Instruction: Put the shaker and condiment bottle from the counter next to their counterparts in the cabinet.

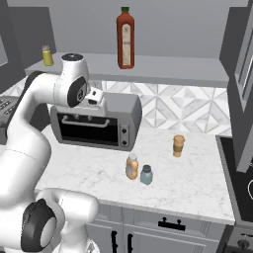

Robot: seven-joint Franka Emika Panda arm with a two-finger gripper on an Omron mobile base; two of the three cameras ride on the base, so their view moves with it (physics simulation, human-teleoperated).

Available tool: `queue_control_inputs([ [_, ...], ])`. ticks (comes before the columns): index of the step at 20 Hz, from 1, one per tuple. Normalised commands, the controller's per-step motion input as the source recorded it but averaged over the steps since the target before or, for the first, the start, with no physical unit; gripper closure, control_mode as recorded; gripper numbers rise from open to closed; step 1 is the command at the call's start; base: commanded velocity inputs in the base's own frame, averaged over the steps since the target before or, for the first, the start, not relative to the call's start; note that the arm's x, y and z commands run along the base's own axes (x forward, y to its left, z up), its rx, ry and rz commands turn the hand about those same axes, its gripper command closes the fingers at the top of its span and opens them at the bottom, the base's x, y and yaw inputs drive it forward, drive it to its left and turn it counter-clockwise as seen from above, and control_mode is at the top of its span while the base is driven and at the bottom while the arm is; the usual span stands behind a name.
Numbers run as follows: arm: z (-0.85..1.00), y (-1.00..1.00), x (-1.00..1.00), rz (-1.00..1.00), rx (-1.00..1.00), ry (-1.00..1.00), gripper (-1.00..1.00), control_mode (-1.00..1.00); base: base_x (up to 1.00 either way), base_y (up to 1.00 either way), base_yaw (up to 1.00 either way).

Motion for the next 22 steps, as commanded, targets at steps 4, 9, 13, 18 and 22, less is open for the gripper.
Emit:
queue_control_inputs([
  [4,0.00,-0.16,0.00,0.03,0.00,-0.01,-1.00,-1.00,0.00,0.00,0.00],
  [9,-0.04,-0.42,-0.19,0.24,0.00,-0.08,-1.00,-1.00,0.00,0.00,0.00],
  [13,-0.26,-0.66,-0.30,0.41,0.01,-0.11,-1.00,-1.00,0.00,0.00,0.00],
  [18,-0.39,-0.68,-0.22,0.42,0.06,-0.19,-1.00,-1.00,0.00,0.00,0.00],
  [22,-0.32,-0.69,-0.13,0.38,0.07,-0.15,-1.00,-1.00,0.00,0.00,0.00],
])
